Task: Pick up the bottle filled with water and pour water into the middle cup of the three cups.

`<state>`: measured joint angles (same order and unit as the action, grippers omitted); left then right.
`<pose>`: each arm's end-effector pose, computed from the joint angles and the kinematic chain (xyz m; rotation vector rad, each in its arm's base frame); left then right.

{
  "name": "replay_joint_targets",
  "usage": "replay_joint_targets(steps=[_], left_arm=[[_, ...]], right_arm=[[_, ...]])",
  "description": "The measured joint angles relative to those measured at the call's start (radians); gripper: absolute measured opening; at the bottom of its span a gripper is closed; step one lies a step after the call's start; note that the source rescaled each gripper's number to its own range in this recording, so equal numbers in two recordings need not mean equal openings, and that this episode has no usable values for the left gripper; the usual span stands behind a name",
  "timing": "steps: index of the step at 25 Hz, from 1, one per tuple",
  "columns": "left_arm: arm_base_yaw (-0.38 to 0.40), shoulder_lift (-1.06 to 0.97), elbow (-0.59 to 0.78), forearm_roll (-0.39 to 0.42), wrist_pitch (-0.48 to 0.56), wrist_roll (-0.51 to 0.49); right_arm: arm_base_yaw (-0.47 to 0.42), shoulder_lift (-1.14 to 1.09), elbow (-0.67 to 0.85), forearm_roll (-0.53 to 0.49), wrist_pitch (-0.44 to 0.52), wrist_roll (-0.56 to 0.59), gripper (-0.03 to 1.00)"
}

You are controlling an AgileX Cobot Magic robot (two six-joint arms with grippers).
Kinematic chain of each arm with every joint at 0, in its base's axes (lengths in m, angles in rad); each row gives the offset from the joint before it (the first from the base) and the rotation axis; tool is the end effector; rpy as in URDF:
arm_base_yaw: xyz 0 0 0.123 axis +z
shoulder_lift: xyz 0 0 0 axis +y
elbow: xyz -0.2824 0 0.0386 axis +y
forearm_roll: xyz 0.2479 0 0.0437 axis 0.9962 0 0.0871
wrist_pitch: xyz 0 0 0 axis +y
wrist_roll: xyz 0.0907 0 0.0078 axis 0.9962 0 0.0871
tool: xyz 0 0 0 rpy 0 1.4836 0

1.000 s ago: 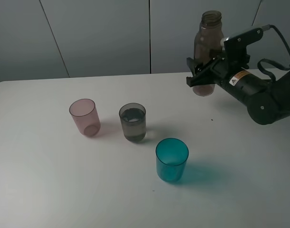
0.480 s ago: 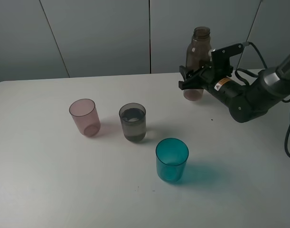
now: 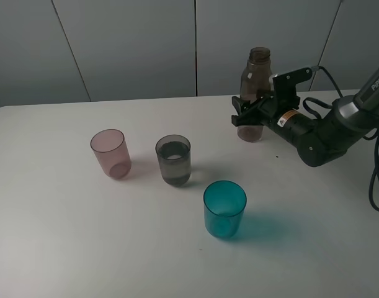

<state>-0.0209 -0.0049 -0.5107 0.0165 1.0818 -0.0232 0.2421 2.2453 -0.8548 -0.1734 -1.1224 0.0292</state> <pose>-0.0077 0.0015 0.2784 -0.0035 2.0497 -0.0077 0.3678 0.1054 0.0666 -0.3660 1.7252 0.2793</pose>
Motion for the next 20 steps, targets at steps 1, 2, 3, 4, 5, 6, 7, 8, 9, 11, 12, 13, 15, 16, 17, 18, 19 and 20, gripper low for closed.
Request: replay_joint_targets(steps=[1, 2, 3, 4, 5, 6, 7, 8, 9, 11, 12, 13, 15, 16, 17, 18, 19, 20], left_arm=[[0.0, 0.0, 0.0, 0.0, 0.0, 0.0], [0.0, 0.0, 0.0, 0.0, 0.0, 0.0], [0.0, 0.0, 0.0, 0.0, 0.0, 0.0], [0.0, 0.0, 0.0, 0.0, 0.0, 0.0], [0.0, 0.0, 0.0, 0.0, 0.0, 0.0], [0.0, 0.0, 0.0, 0.0, 0.0, 0.0], [0.0, 0.0, 0.0, 0.0, 0.0, 0.0], [0.0, 0.0, 0.0, 0.0, 0.0, 0.0], [0.0, 0.0, 0.0, 0.0, 0.0, 0.0], [0.0, 0.0, 0.0, 0.0, 0.0, 0.0], [0.0, 0.0, 0.0, 0.0, 0.0, 0.0], [0.0, 0.0, 0.0, 0.0, 0.0, 0.0], [0.0, 0.0, 0.0, 0.0, 0.0, 0.0], [0.0, 0.0, 0.0, 0.0, 0.0, 0.0], [0.0, 0.0, 0.0, 0.0, 0.0, 0.0], [0.0, 0.0, 0.0, 0.0, 0.0, 0.0], [0.0, 0.0, 0.0, 0.0, 0.0, 0.0], [0.0, 0.0, 0.0, 0.0, 0.0, 0.0]], right_arm=[[0.0, 0.0, 0.0, 0.0, 0.0, 0.0, 0.0], [0.0, 0.0, 0.0, 0.0, 0.0, 0.002, 0.0], [0.0, 0.0, 0.0, 0.0, 0.0, 0.004, 0.0], [0.0, 0.0, 0.0, 0.0, 0.0, 0.004, 0.0], [0.0, 0.0, 0.004, 0.0, 0.0, 0.004, 0.02], [0.0, 0.0, 0.013, 0.0, -0.005, 0.004, 0.16], [0.0, 0.0, 0.025, 0.0, -0.007, 0.006, 0.38], [0.0, 0.0, 0.04, 0.0, -0.009, 0.006, 0.62], [0.0, -0.003, 0.058, 0.0, -0.009, 0.006, 0.79], [0.0, -0.021, 0.098, 0.0, -0.009, -0.005, 0.96], [0.0, -0.035, 0.126, 0.0, -0.009, -0.015, 0.98], [0.0, -0.055, 0.153, 0.0, -0.009, -0.029, 0.99], [0.0, -0.103, 0.228, 0.012, -0.009, -0.029, 0.99], [0.0, -0.136, 0.27, 0.024, -0.009, -0.037, 0.99], [0.0, -0.175, 0.305, 0.04, -0.007, -0.039, 0.99], [0.0, -0.217, 0.348, 0.06, 0.002, -0.039, 0.99], [0.0, -0.256, 0.387, 0.07, 0.019, -0.039, 0.99], [0.0, -0.309, 0.417, 0.079, 0.043, -0.04, 0.99]])
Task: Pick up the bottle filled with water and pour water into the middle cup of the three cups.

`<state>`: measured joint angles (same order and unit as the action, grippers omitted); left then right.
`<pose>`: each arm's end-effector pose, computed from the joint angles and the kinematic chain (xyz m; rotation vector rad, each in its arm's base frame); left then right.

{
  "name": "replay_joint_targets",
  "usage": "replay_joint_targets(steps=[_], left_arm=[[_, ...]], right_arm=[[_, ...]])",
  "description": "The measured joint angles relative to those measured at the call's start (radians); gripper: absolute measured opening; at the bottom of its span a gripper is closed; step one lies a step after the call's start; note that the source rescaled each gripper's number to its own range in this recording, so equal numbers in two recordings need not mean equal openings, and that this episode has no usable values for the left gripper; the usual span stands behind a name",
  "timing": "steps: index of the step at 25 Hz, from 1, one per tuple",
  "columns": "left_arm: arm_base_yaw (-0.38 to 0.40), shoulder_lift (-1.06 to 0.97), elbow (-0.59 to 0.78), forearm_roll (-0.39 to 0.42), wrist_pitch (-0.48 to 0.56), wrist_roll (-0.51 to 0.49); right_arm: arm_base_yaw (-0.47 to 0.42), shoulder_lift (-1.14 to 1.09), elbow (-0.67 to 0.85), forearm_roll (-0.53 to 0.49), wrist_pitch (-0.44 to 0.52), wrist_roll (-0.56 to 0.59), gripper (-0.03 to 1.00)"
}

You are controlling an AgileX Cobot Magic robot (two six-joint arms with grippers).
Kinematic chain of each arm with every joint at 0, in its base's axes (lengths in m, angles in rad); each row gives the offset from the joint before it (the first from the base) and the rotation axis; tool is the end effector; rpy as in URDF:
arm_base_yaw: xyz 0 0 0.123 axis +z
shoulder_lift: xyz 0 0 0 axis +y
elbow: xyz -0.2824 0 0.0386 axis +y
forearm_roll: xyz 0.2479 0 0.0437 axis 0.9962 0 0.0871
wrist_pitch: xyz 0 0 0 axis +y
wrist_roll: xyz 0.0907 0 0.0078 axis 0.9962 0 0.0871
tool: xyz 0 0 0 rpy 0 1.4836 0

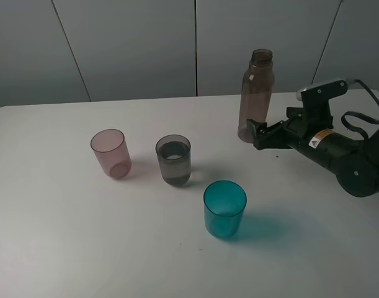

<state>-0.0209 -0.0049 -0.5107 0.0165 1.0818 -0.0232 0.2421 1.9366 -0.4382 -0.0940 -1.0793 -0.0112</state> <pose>-0.0077 0.0015 0.2784 -0.0035 2.0497 -0.0077 0.2742 0.0755 0.0990 -0.3386 1.8783 0.2051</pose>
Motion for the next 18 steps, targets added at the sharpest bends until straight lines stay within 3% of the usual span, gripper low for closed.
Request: replay_joint_targets(steps=[4, 11, 13, 18], left_arm=[[0.0, 0.0, 0.0, 0.0, 0.0, 0.0], [0.0, 0.0, 0.0, 0.0, 0.0, 0.0], [0.0, 0.0, 0.0, 0.0, 0.0, 0.0], [0.0, 0.0, 0.0, 0.0, 0.0, 0.0]], right_arm=[[0.0, -0.252, 0.055, -0.023, 0.231, 0.06, 0.99], [0.0, -0.779, -0.064, -0.088, 0.921, 0.225, 0.99], [0.0, -0.91, -0.125, -0.09, 1.132, 0.236, 0.99], [0.0, -1.228, -0.194, -0.049, 1.509, 0.198, 1.0]])
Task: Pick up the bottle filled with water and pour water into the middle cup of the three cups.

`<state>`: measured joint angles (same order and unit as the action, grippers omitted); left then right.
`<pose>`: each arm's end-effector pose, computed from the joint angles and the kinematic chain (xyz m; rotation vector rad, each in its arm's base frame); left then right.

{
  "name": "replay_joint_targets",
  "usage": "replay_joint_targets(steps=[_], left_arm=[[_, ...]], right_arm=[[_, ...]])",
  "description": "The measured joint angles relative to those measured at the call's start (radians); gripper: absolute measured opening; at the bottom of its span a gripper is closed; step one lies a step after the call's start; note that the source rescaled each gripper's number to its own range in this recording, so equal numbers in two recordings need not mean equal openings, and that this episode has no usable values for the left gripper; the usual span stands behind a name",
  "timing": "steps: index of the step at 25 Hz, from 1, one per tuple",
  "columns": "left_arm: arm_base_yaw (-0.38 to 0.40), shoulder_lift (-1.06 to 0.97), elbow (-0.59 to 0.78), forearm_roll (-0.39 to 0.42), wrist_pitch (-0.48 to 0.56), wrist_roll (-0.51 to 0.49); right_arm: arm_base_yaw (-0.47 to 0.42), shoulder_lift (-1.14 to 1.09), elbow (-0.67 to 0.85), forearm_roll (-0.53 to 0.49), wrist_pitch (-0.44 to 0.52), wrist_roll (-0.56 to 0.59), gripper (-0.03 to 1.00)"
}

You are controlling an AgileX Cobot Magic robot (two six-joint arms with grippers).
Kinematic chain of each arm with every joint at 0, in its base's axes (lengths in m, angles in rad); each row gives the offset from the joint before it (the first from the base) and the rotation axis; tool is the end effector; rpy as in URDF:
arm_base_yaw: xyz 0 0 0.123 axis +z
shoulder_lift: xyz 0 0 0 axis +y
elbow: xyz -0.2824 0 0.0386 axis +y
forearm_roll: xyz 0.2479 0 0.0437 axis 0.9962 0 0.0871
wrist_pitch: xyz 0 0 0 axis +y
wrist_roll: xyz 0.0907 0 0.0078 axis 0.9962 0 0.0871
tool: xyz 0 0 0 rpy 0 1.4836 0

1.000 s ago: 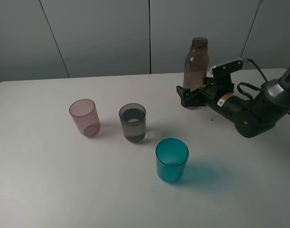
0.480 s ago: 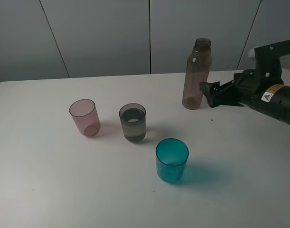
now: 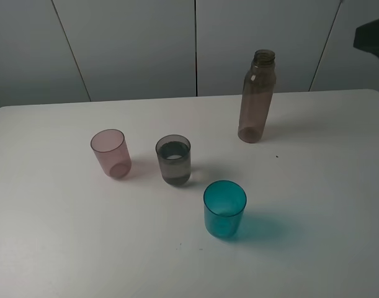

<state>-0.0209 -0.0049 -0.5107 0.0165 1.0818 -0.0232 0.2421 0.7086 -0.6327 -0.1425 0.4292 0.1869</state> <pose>-0.0077 0.0015 0.2784 -0.0035 2.0497 -0.0077 0.1414 0.0294 0.3242 -0.1452 1.9813 0.1352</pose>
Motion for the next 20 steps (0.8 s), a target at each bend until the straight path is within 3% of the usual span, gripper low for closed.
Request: replay_joint_targets(steps=[5, 10, 13, 20], left_arm=[[0.0, 0.0, 0.0, 0.0, 0.0, 0.0], [0.0, 0.0, 0.0, 0.0, 0.0, 0.0], [0.0, 0.0, 0.0, 0.0, 0.0, 0.0], [0.0, 0.0, 0.0, 0.0, 0.0, 0.0]], right_arm=[[0.0, -0.268, 0.006, 0.107, 0.334, -0.102, 1.0], [0.0, -0.494, 0.075, 0.154, 0.552, -0.154, 1.0], [0.0, -0.608, 0.116, 0.165, 0.637, -0.158, 1.0], [0.0, -0.704, 0.122, 0.195, 0.653, -0.158, 1.0]])
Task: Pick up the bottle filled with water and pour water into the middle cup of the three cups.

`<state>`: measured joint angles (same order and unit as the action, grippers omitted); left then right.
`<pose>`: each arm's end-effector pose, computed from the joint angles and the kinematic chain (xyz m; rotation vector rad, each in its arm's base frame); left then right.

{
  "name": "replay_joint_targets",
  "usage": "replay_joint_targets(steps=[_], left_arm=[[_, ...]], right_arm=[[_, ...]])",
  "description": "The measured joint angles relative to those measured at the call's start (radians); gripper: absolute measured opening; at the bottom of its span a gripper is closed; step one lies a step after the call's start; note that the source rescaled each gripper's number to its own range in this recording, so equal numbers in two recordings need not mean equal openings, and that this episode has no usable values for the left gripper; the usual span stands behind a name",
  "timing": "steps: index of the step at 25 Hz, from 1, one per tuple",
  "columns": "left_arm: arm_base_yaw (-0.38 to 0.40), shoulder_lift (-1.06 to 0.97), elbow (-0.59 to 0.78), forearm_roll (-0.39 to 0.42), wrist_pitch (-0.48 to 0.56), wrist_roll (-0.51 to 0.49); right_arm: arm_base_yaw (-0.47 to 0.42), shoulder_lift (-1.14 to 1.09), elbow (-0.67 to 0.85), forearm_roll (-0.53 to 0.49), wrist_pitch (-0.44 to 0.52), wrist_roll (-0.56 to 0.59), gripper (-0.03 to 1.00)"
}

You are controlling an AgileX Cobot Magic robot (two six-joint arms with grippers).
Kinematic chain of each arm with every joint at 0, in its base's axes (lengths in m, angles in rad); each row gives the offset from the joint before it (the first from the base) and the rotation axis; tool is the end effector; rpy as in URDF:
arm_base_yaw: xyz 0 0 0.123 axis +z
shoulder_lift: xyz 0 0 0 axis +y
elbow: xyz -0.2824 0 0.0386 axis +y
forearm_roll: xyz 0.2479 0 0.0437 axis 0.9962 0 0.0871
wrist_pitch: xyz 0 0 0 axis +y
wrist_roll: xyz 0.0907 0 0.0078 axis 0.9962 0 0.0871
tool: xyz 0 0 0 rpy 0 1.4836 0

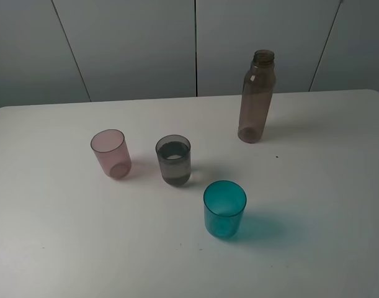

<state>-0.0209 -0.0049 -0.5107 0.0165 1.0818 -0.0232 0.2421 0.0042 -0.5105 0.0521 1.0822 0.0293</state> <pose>-0.0077 0.0015 0.2784 -0.0035 2.0497 -0.0077 -0.0072 0.0025 0.2785 -0.2227 2.0543 0.2301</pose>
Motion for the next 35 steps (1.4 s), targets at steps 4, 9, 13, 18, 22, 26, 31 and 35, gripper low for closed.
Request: replay_joint_targets(steps=[4, 9, 13, 18, 22, 26, 31, 35], left_arm=[[0.0, 0.0, 0.0, 0.0, 0.0, 0.0], [0.0, 0.0, 0.0, 0.0, 0.0, 0.0], [0.0, 0.0, 0.0, 0.0, 0.0, 0.002], [0.0, 0.0, 0.0, 0.0, 0.0, 0.006], [0.0, 0.0, 0.0, 0.0, 0.0, 0.008], [0.0, 0.0, 0.0, 0.0, 0.0, 0.008], [0.0, 0.0, 0.0, 0.0, 0.0, 0.006], [0.0, 0.0, 0.0, 0.0, 0.0, 0.004]], right_arm=[[0.0, -0.001, 0.0, 0.004, 0.0, 0.0, 1.0], [-0.009, -0.002, 0.0, 0.004, 0.0, 0.0, 1.0], [-0.119, -0.002, 0.0, 0.007, 0.0, -0.005, 1.0], [-0.219, -0.005, 0.0, 0.011, 0.0, -0.014, 1.0], [-0.219, -0.005, 0.0, 0.011, 0.0, -0.014, 1.0], [-0.219, -0.005, 0.0, 0.012, 0.0, -0.014, 1.0], [-0.219, -0.005, 0.0, 0.014, 0.0, -0.016, 1.0], [-0.219, -0.005, 0.0, 0.014, 0.0, -0.016, 1.0]])
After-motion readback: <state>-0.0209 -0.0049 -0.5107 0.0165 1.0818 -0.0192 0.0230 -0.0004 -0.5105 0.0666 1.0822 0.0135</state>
